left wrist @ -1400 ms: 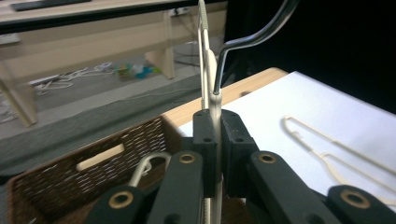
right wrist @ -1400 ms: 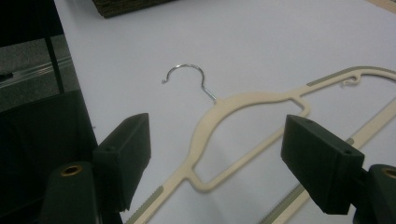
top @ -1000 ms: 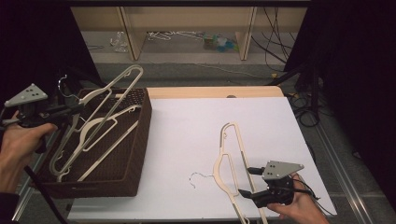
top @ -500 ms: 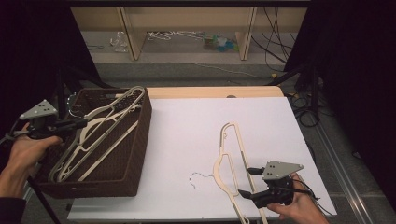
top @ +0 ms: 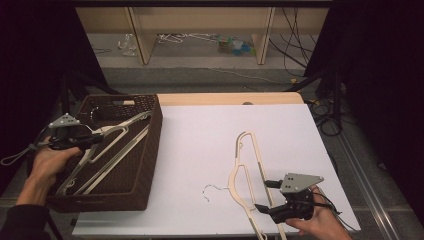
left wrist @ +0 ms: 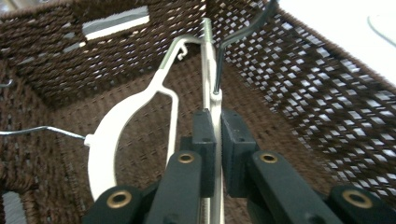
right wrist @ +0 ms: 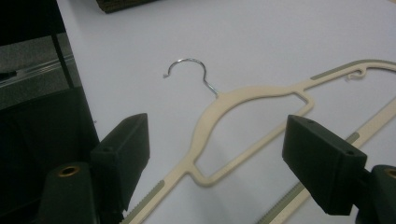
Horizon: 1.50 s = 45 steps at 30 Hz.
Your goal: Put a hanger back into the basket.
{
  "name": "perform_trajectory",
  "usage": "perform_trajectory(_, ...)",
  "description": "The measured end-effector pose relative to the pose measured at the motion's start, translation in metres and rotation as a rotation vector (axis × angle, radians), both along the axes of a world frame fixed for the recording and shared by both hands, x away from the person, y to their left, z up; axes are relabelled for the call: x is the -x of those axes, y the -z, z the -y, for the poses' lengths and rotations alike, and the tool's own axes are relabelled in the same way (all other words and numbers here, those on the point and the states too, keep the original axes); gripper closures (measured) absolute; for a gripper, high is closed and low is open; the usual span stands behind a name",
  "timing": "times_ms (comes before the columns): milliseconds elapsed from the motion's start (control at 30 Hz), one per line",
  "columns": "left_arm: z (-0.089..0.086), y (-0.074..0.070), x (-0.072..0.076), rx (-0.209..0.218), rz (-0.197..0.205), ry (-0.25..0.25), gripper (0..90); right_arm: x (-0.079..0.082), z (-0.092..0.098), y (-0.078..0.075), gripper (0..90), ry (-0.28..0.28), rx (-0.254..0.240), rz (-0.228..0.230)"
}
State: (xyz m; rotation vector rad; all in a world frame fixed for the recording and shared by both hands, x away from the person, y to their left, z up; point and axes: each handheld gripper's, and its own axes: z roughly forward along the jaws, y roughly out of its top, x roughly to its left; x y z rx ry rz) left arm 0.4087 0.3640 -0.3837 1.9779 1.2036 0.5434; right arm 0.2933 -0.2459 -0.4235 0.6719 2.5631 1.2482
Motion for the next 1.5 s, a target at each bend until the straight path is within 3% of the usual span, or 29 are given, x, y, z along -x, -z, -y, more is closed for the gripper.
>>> perform_trajectory(33,-0.001,0.000,-0.001,-0.015,-0.002,-0.031,83.1,0.000,0.000,0.000,24.3,0.000,0.001,-0.002)
perform_trajectory(67,-0.006,-0.002,-0.001,-0.069,-0.029,-0.042,81.6,0.000,0.000,0.000,24.2,0.001,0.002,0.001)
perform_trajectory(100,-0.005,-0.001,-0.001,-0.045,-0.023,-0.087,80.3,-0.001,0.000,0.001,24.3,-0.002,0.000,-0.002)
perform_trajectory(133,-0.009,-0.002,-0.001,-0.086,-0.030,-0.120,78.2,-0.001,0.000,0.001,24.3,-0.006,0.001,-0.001)
perform_trajectory(200,-0.015,-0.001,-0.001,-0.092,-0.022,-0.186,73.0,-0.001,0.000,0.002,24.3,-0.003,0.003,-0.003)
perform_trajectory(367,-0.020,0.003,0.002,-0.072,-0.023,-0.225,69.1,-0.001,0.000,0.002,24.3,-0.003,0.002,-0.002)
perform_trajectory(467,-0.019,0.002,0.004,-0.069,-0.014,-0.244,61.6,-0.001,0.000,0.003,24.2,0.000,0.003,-0.004)
perform_trajectory(600,-0.014,-0.006,0.008,-0.103,0.011,-0.241,57.2,-0.001,-0.001,0.003,23.5,0.006,0.004,-0.004)
perform_trajectory(633,-0.011,-0.009,0.009,-0.093,0.023,-0.237,55.6,-0.001,-0.001,0.003,23.5,0.009,0.004,-0.006)
perform_trajectory(667,-0.004,-0.010,0.011,-0.057,0.045,-0.252,52.8,-0.001,0.000,0.003,23.4,0.011,0.005,-0.007)
perform_trajectory(900,0.039,-0.022,0.031,-0.036,0.100,-0.148,40.8,-0.002,0.001,0.004,22.8,0.037,0.004,-0.007)
perform_trajectory(1033,0.071,-0.030,0.053,0.080,0.150,-0.066,36.3,-0.004,0.004,0.005,22.8,0.071,0.005,-0.001)
perform_trajectory(1133,0.095,-0.032,0.069,0.125,0.161,0.016,35.7,-0.006,0.006,0.006,22.8,0.106,0.009,-0.004)
perform_trajectory(1333,0.144,-0.026,0.100,0.138,0.186,0.145,30.4,-0.009,0.011,0.011,23.6,0.174,0.043,-0.026)
perform_trajectory(1500,0.179,-0.012,0.113,0.152,0.162,0.224,26.1,-0.012,0.013,0.019,24.4,0.221,0.084,-0.078)
